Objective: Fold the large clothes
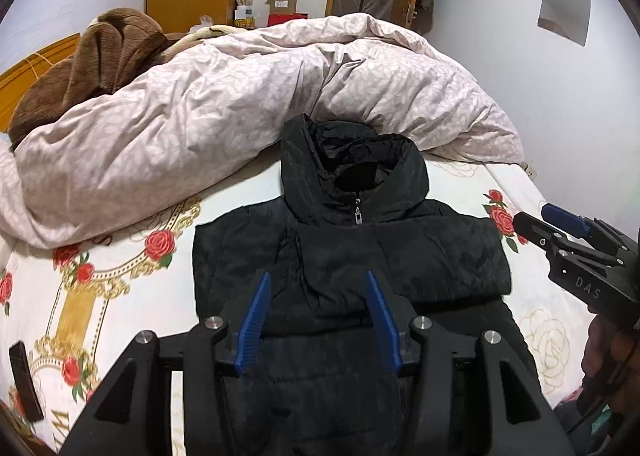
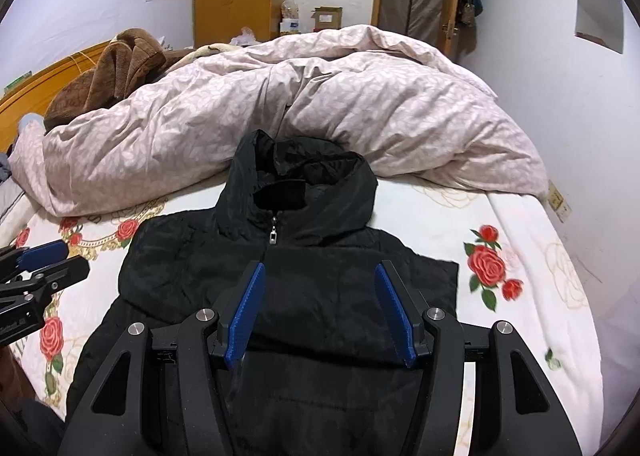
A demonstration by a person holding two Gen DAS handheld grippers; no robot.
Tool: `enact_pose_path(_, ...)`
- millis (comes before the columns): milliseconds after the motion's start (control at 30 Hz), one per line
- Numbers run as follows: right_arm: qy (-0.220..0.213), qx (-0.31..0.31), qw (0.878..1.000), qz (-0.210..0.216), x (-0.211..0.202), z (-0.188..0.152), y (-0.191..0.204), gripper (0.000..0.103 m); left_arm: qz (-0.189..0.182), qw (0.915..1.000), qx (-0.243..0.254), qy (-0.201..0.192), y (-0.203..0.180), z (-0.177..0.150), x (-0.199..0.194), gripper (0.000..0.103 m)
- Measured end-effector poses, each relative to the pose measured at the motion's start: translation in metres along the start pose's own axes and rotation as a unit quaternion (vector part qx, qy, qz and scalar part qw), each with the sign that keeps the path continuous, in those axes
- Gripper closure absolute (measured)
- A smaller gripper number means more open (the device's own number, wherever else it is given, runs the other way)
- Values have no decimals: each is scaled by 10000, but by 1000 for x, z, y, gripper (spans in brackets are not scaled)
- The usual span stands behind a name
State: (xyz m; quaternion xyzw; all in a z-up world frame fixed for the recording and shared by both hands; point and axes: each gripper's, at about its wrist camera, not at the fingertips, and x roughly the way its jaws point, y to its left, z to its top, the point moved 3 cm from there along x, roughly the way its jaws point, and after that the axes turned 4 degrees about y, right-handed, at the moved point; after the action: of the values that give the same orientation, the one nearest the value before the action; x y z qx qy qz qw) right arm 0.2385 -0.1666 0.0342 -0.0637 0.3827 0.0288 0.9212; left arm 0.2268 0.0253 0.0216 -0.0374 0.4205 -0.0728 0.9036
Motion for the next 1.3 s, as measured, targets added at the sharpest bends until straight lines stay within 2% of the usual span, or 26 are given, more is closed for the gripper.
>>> enact_pose_path(267,192,-54,9997,156,55,24,-14,46,-9,9998,116,160,0,38,58,52)
enact_pose_path(500,539,86,9977,395,115,42,-37,46,-67,9993,147,335,6,74,116,52)
enact_pose_path(667,726,307,9954,540,159,61,-57,46,-147,9991,113,393,13,104,160,44)
enact_pose_path(867,812,330,9945,573,216,94,-74,46,-75,9983,149,550,16,142,226,44)
enact_pose_path(1033,942,296,9936,543,275,126,-85,46,159,9980,136,599,22,172,277,44)
enact_pose_path(1167,1287,446,9892,546,323,142,-90,46,334,9971,272,633,20,187,312,44)
enact_pose_path(1200,1381,435,9880,540,331,142,-90,46,343,9968,321,645,19,187,319,51)
enact_pose_path(1233,1501,422,9863,545,340,141,-89,51,361,9965,354,660,19,187,324,74)
enact_pose_path(1267,1598,388,9849,548,346,139,-87,82,387,9958,366,740,19,186,328,85)
enact_pose_path(1300,1622,363,9846,533,347,138,-87,91,379,9959,336,750,20,183,329,93)
